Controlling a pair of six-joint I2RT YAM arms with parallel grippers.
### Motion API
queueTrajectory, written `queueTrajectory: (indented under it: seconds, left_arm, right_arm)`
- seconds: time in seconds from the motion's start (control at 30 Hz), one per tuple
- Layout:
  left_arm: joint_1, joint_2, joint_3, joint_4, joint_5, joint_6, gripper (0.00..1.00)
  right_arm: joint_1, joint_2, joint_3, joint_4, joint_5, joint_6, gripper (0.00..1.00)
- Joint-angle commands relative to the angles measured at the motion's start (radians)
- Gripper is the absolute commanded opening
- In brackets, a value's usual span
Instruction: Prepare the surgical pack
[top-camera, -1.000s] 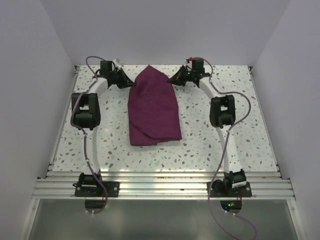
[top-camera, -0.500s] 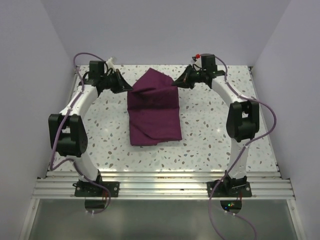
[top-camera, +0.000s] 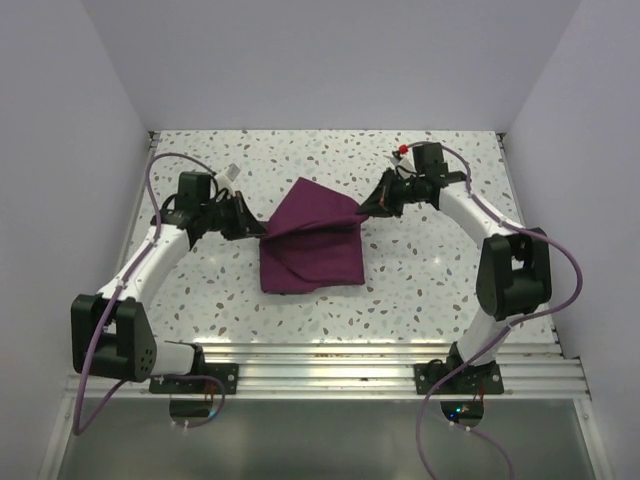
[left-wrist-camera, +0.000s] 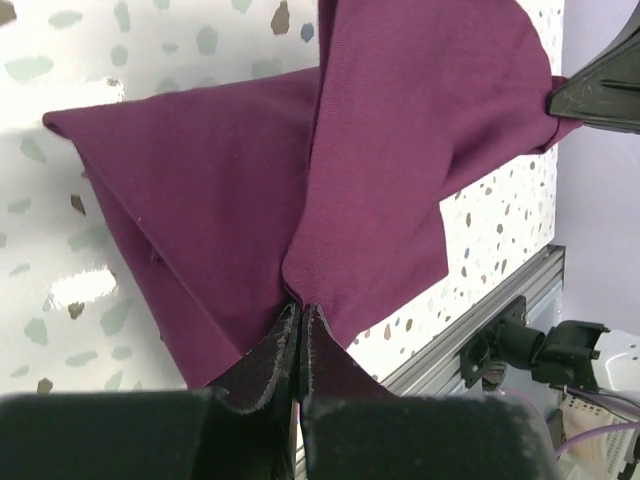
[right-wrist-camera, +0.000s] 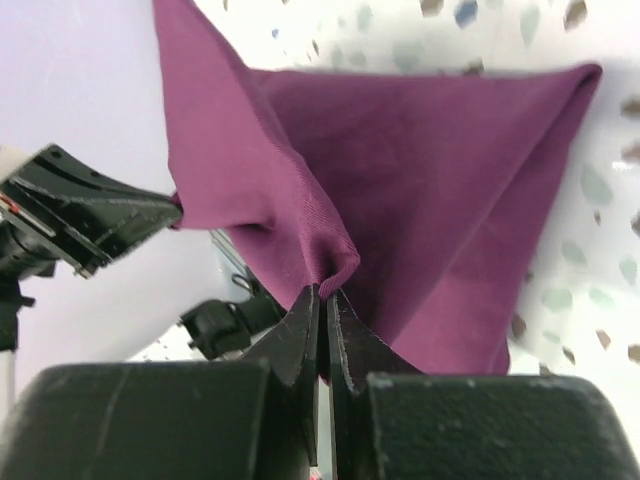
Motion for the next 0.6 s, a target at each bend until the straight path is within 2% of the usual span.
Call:
queueTrajectory:
  seconds: [0.0,0.17,0.37,0.43,0.47,0.57]
  left_arm:
    - [-0.003,-0.063,-0.070,-0.031,-0.020,0.039,0.00]
    - [-0.003,-0.068,-0.168,-0.018,-0.050,0.057,0.00]
    - [-0.003,-0.074,-0.206,-0.024,-0.050,0.056,0.02]
    - [-0.003,-0.080,-0.213,-0.041,-0.048,0.068,0.10]
    - [-0.003,-0.085,-0.214,-0.047,-0.054,0.074,0.13]
    - [-0.003,-0.103,-0.207,-0.072,-0.050,0.098,0.21]
  right_arm:
    - [-0.003,-0.108,-0.085,-0.039,0.015,-0.068,0.00]
    - [0.002,-0.158,-0.196,-0.059,0.006,-0.131,0.00]
    - [0.027,-0.179,-0.303,-0.151,-0.002,-0.238,0.02]
    - [0.030,-0.185,-0.326,-0.200,-0.011,-0.281,0.07]
    - [0.030,-0.191,-0.337,-0.217,-0.010,-0.298,0.19]
    - [0.031,-0.210,-0.385,-0.283,-0.002,-0.368,0.31]
